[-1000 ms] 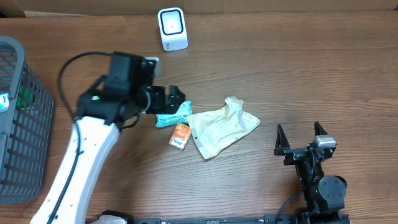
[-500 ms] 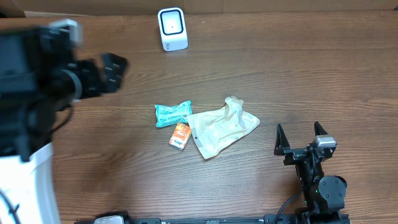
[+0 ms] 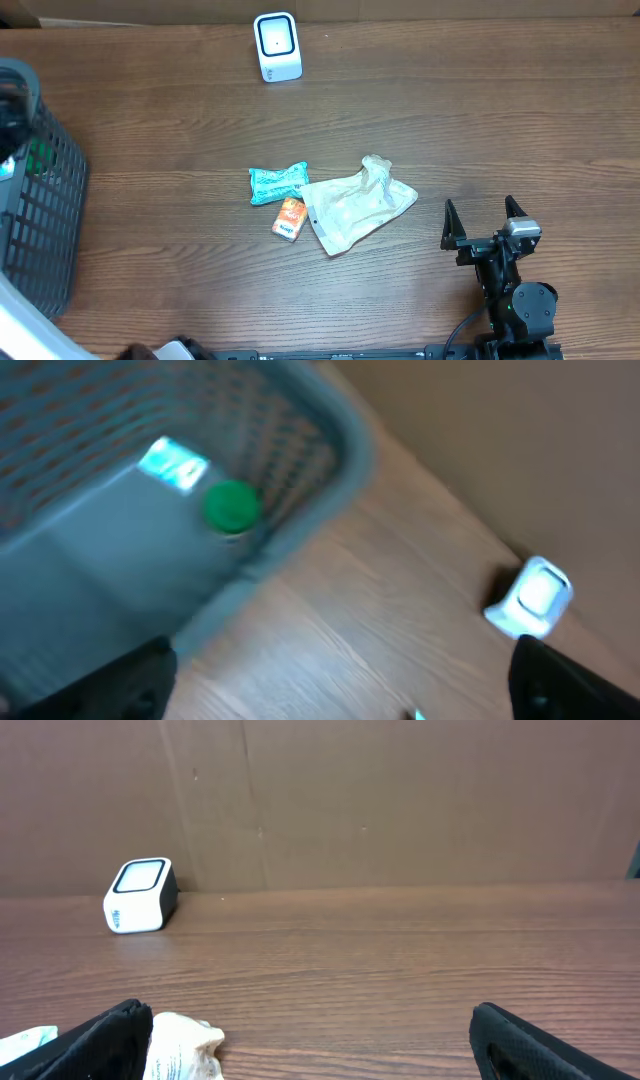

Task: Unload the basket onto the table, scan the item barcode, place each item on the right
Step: 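Swing the left gripper back into the basket toward the small tissue pack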

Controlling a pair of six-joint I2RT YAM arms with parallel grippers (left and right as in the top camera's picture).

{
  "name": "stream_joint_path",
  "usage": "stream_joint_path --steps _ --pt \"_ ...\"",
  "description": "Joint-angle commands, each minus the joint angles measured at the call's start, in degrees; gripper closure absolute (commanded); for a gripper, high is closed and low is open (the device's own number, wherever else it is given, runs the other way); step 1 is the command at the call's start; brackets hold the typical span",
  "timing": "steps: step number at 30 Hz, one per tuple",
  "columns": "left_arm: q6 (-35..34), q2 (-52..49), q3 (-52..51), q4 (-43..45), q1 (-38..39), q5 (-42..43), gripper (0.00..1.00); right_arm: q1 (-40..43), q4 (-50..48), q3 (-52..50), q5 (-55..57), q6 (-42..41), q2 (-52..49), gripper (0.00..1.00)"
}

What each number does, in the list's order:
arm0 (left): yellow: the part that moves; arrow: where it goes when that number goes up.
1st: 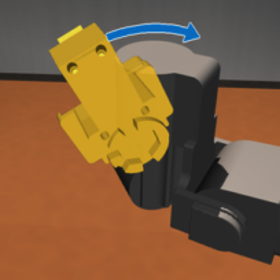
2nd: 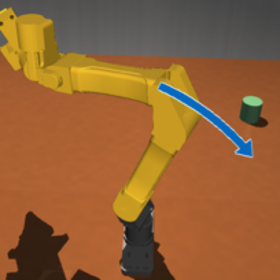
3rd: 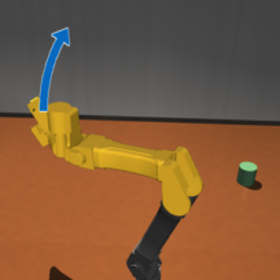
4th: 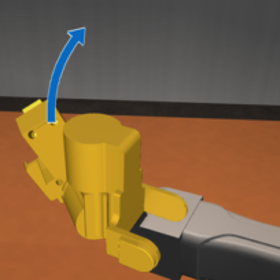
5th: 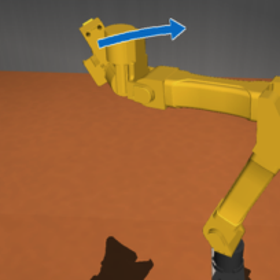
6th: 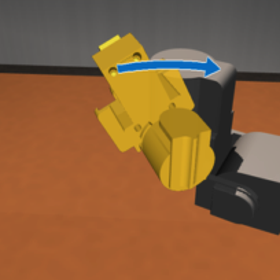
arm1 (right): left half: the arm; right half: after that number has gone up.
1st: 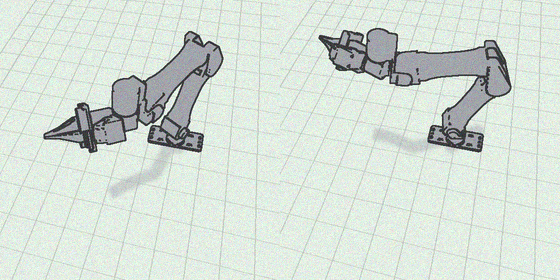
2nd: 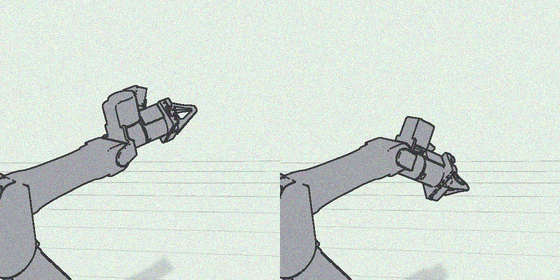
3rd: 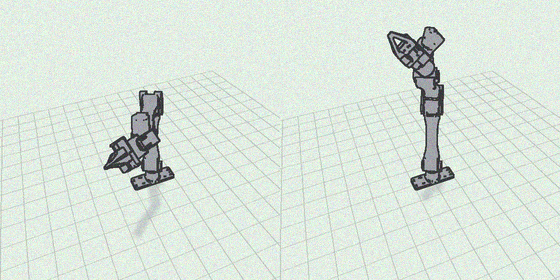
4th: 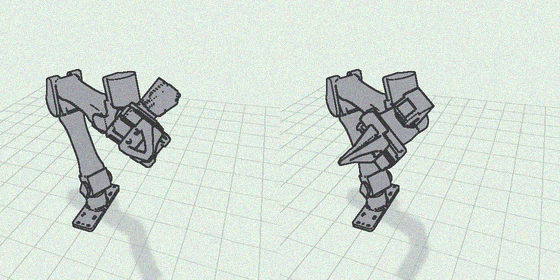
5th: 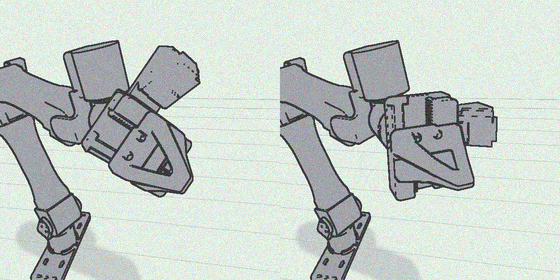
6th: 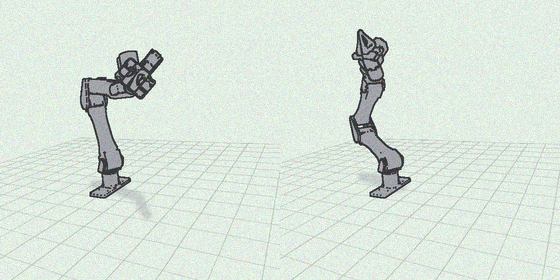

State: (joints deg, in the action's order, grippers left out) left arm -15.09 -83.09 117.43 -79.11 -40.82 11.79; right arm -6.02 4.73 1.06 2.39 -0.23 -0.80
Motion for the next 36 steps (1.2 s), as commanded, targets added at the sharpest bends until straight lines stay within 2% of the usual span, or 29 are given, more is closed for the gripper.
stream_joint_path --steps 1,5,14,24,31,36 --pt "-4.9 -4.2 0.3 -0.2 -5.9 -0.2 0.18 0.2 -0.2 -0.6 0.5 0.1 0.4 0.0" --pt "-8.0 -9.3 0.3 0.0 -9.4 -1.7 0.21 0.2 -0.2 -0.6 0.5 0.1 0.4 0.0" --pt "-9.8 -18.4 -0.8 1.4 -10.3 -13.3 0.24 0.2 -0.2 -0.6 0.5 0.1 0.4 0.0" --pt "-9.9 -27.5 -0.9 5.8 -10.0 -13.7 0.24 0.2 -0.2 -0.6 0.5 0.1 0.4 0.0" --pt "-9.5 -34.1 -0.9 12.5 -9.4 -15.2 0.27 0.2 -0.2 -0.6 0.5 0.1 0.4 0.0" --pt "-4.0 -37.0 -0.9 19.4 -7.3 -15.3 0.26 0.2 -0.2 -0.6 0.5 0.1 0.4 0.0"
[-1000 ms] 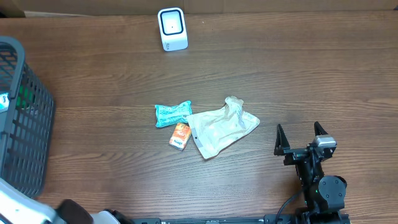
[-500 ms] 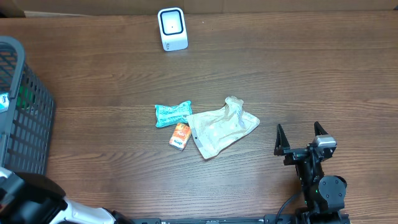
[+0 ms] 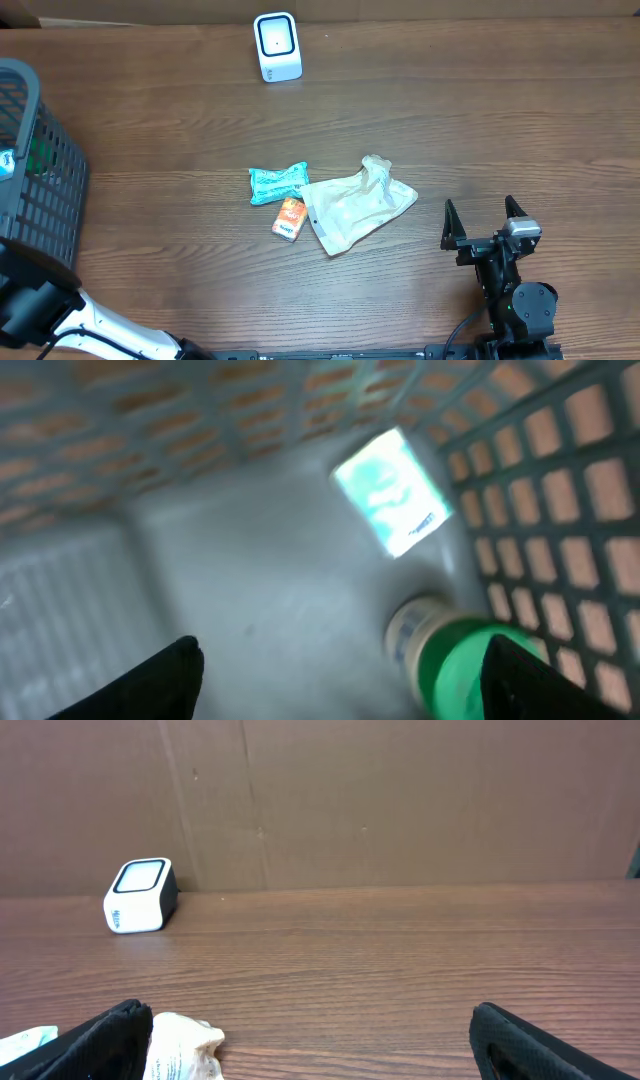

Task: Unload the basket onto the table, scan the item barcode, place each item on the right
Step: 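Swing the left gripper back into the basket toward the small tissue pack, then grasp the small green-white tissue pack with the left gripper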

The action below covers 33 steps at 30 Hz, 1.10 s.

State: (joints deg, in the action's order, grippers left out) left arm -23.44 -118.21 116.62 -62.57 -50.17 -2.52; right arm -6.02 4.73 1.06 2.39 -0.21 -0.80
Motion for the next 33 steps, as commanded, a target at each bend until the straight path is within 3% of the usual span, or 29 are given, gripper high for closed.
stream_joint_path --steps 1,5,12,22,33 --pt "5.8 -2.5 -0.1 4.1 2.5 -1.3 0.26 0.2 -0.2 -0.6 0.5 0.1 0.4 0.0" --pt "12.4 -5.5 -0.1 8.3 4.7 -5.9 0.26 0.2 -0.2 -0.6 0.5 0.1 0.4 0.0" --pt "14.7 -8.9 -0.1 10.7 5.7 -14.5 0.28 0.2 -0.2 -0.6 0.5 0.1 0.4 0.0" --pt "21.4 -11.9 -0.2 14.6 5.5 -14.3 0.28 0.2 -0.2 -0.6 0.5 0.1 0.4 0.0" --pt "23.6 -17.0 -0.2 17.1 6.2 -12.7 0.29 0.2 -0.2 -0.6 0.5 0.1 0.4 0.0"
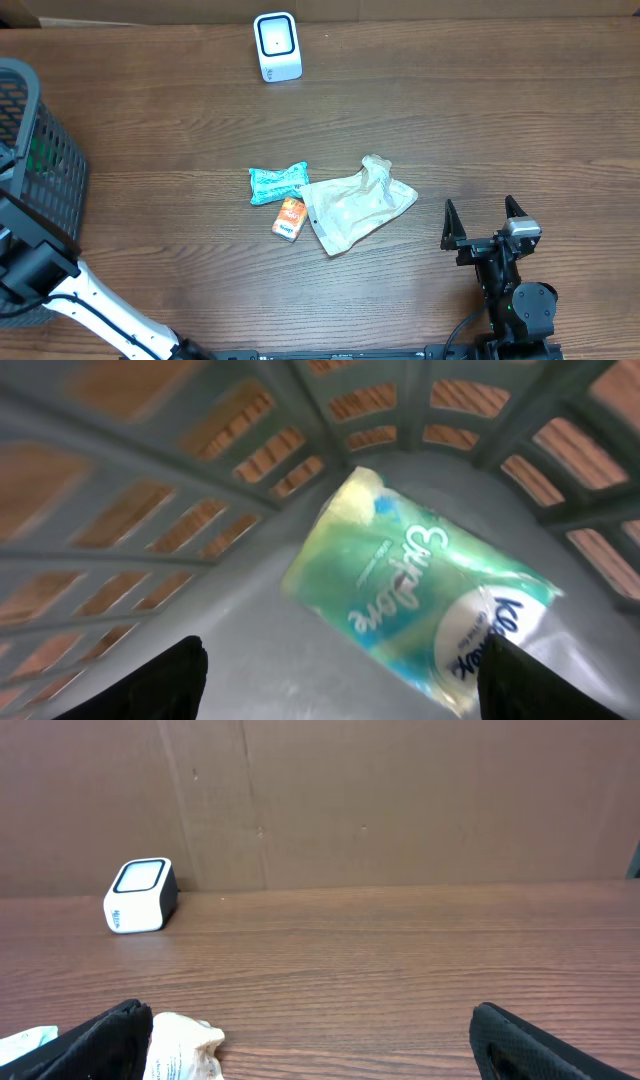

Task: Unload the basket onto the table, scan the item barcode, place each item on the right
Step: 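Grasp the small green-white tissue pack with the left gripper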

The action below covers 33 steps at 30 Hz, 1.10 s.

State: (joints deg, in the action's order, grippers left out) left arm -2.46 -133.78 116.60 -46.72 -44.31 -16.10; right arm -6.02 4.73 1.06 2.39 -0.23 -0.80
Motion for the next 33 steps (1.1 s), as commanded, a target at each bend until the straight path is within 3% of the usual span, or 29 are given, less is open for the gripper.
stream_joint_path --steps 1,17,28,33 --pt "3.2 -1.6 -0.2 1.9 0.4 1.6 0.29 0.2 -0.2 -0.6 0.5 0.1 0.4 0.0" --pt "6.8 -1.9 -0.2 4.3 0.5 8.5 0.31 0.2 -0.2 -0.6 0.5 0.1 0.4 0.0" --pt "6.8 -1.9 -3.8 6.3 0.3 8.7 0.31 0.2 -0.2 -0.6 0.5 0.1 0.4 0.0" --pt "6.8 -1.9 -5.9 7.4 0.3 8.7 0.37 0.2 -0.2 -0.6 0.5 0.1 0.4 0.0"
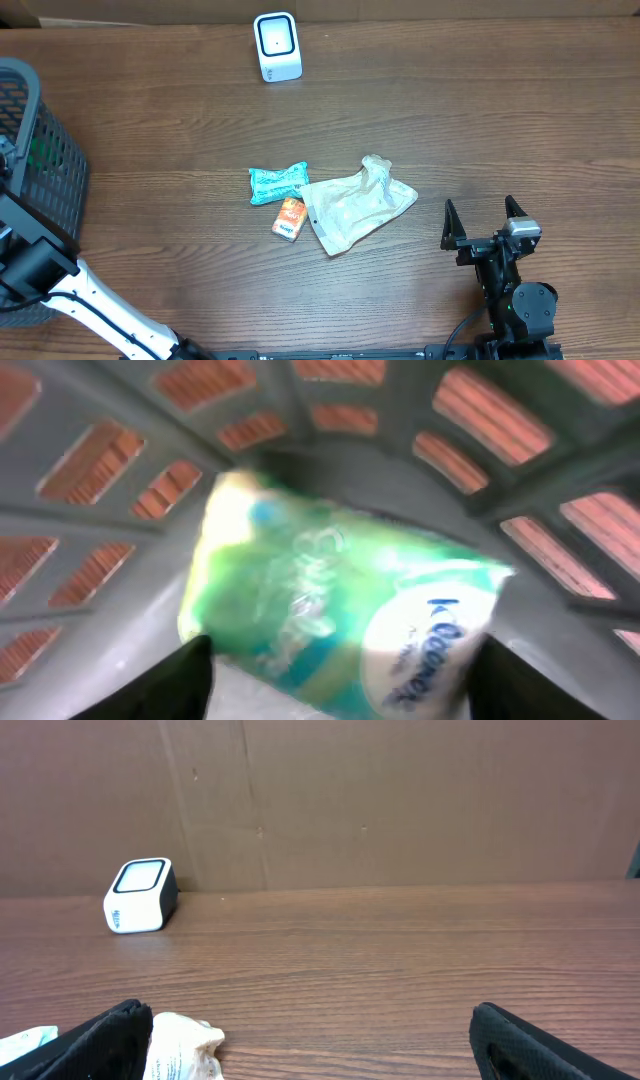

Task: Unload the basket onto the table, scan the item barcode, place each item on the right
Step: 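Grasp the small green-white tissue pack with the left gripper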

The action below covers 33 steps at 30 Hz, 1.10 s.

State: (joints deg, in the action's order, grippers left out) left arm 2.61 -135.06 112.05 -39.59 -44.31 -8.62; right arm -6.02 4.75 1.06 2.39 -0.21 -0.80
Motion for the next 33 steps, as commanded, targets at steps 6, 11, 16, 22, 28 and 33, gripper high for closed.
stream_joint_path --steps 6,11,16,22,28,33 --pt "1.7 -0.6 -1.4 0.9 0.3 0.6 0.56 0.2 -0.2 -0.6 0.5 0.1 0.4 0.0" --pt "1.7 -0.6 -1.4 1.3 0.3 0.6 0.8 0.2 -0.2 -0.6 0.5 0.1 0.4 0.0" --pt "1.7 -0.5 -1.4 0.5 0.4 0.5 0.96 0.2 -0.2 -0.6 0.5 0.1 0.4 0.0" --pt "-5.9 1.7 -1.3 -5.8 0.5 -2.4 0.96 0.2 -0.2 -0.6 0.5 0.1 0.4 0.0" --pt "-16.9 6.2 -1.3 -14.6 0.5 -2.4 0.96 0.2 -0.2 -0.6 0.5 0.1 0.4 0.0" --pt "-21.7 7.7 -1.3 -22.4 0.5 -2.3 0.96 0.2 -0.2 -0.6 0.5 0.1 0.4 0.0"
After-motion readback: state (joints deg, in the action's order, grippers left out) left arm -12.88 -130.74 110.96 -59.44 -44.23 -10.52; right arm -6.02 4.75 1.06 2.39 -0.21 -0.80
